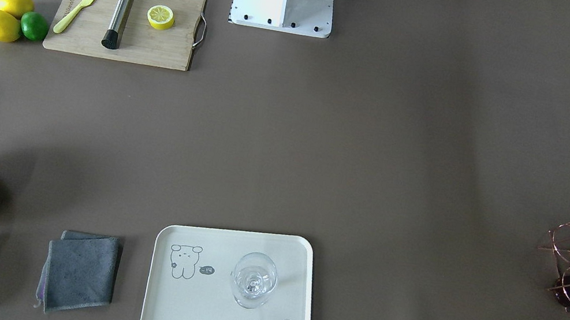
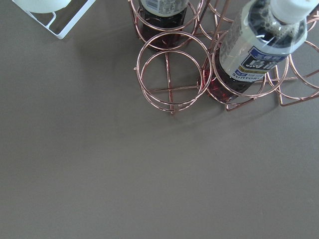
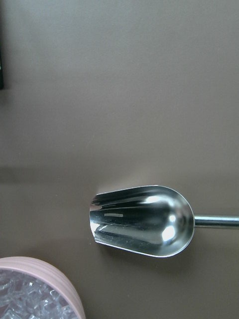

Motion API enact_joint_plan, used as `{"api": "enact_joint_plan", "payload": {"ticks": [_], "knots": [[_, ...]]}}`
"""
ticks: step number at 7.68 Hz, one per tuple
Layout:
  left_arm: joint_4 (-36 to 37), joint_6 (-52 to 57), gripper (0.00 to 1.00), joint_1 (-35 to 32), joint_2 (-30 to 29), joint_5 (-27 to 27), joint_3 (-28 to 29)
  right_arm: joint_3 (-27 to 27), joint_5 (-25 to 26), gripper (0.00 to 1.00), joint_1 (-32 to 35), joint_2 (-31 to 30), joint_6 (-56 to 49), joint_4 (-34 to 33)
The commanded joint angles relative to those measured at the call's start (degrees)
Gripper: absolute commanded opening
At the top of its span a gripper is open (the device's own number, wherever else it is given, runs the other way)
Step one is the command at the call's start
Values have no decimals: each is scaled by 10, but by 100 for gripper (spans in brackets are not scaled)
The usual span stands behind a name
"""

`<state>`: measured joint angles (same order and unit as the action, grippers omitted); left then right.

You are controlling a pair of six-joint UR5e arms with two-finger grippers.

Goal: Take tea from basket to plate

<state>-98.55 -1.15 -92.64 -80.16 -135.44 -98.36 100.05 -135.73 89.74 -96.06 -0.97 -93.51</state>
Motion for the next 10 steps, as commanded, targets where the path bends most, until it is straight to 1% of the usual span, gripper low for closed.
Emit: {"api": "enact_joint_plan", "payload": {"ticks": [1,3,10], "knots": [[-2,2,98,0,4,0,-3,0,0,100,0,0,0,0],[-5,3,98,1,4,-1,8,1,0,100,0,0,0,0],[-10,2,98,4,-6,-2,4,0,0,100,0,0,0,0]]}}
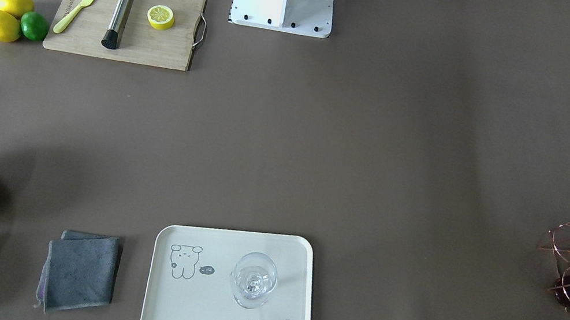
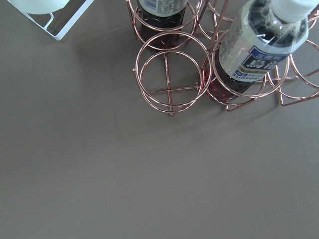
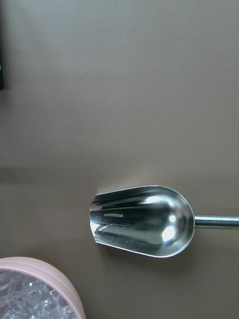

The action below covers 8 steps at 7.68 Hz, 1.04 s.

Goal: Take tea from basket to plate

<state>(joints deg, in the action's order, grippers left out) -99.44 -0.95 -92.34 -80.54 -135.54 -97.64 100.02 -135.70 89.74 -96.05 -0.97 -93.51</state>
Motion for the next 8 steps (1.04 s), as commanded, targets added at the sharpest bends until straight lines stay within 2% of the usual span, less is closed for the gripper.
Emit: {"api": "enact_joint_plan", "payload": {"ticks": [1,8], "knots": [[-1,0,98,1,-3,-1,-1,0,0,100,0,0,0,0],[8,-2,98,1,-24,-1,5,0,0,100,0,1,0,0]]}}
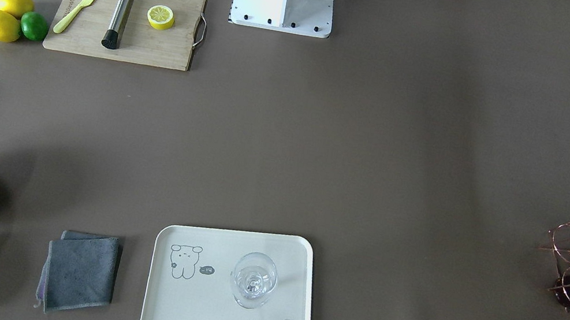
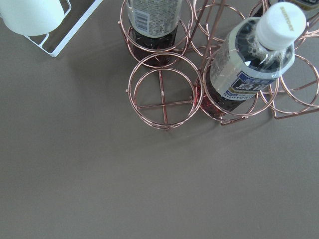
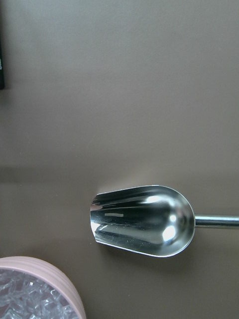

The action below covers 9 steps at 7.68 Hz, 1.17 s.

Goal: Take tea from basket to plate

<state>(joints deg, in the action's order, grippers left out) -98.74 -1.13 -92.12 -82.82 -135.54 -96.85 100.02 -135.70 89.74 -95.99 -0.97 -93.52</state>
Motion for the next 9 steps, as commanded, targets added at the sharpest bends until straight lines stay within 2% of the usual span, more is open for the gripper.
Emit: {"api": "enact_joint_plan", "payload": {"ticks": [1,2,4,7,8,9], "knots": [[7,0,98,-6,-11,-6,-11,0,0,100,0,0,0,0],[46,0,98,-5,-29,-21,-23,0,0,100,0,0,0,0],[142,23,98,-5,-105,-17,-26,0,0,100,0,0,0,0],[164,101,98,-9,-123,-16,-36,1,1,100,0,0,0,0],[168,177,97,-15,-123,-15,-35,1,1,100,0,0,0,0],[169,302,97,-43,-122,-10,-33,1,1,100,0,0,0,0]]}}
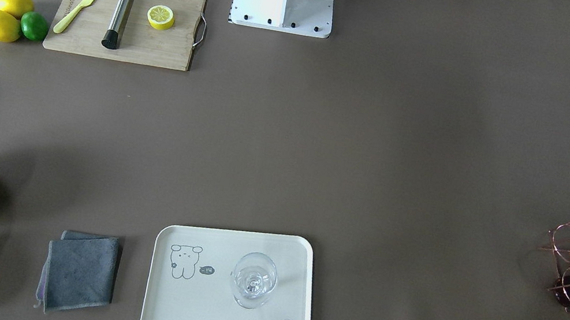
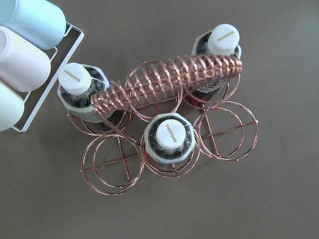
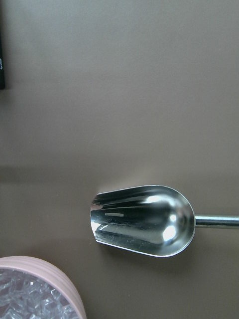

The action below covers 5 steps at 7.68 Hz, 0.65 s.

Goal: Take tea from basket to plate

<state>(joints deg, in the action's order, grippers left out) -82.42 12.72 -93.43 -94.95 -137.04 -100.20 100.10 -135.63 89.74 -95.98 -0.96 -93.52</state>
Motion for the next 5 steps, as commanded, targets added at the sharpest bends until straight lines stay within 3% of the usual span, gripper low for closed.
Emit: {"api": "enact_joint_plan", "payload": {"ticks": [1,2,4,5], "knots": [[6,277,97,-55,2,9,-2,0,0,100,0,0,0,0],[5,351,96,-61,2,9,-2,0,0,100,0,0,0,0],[-2,465,81,-61,-1,8,10,0,0,100,0,0,0,0],[3,532,82,-55,-19,8,17,0,0,100,0,0,0,0]]}}
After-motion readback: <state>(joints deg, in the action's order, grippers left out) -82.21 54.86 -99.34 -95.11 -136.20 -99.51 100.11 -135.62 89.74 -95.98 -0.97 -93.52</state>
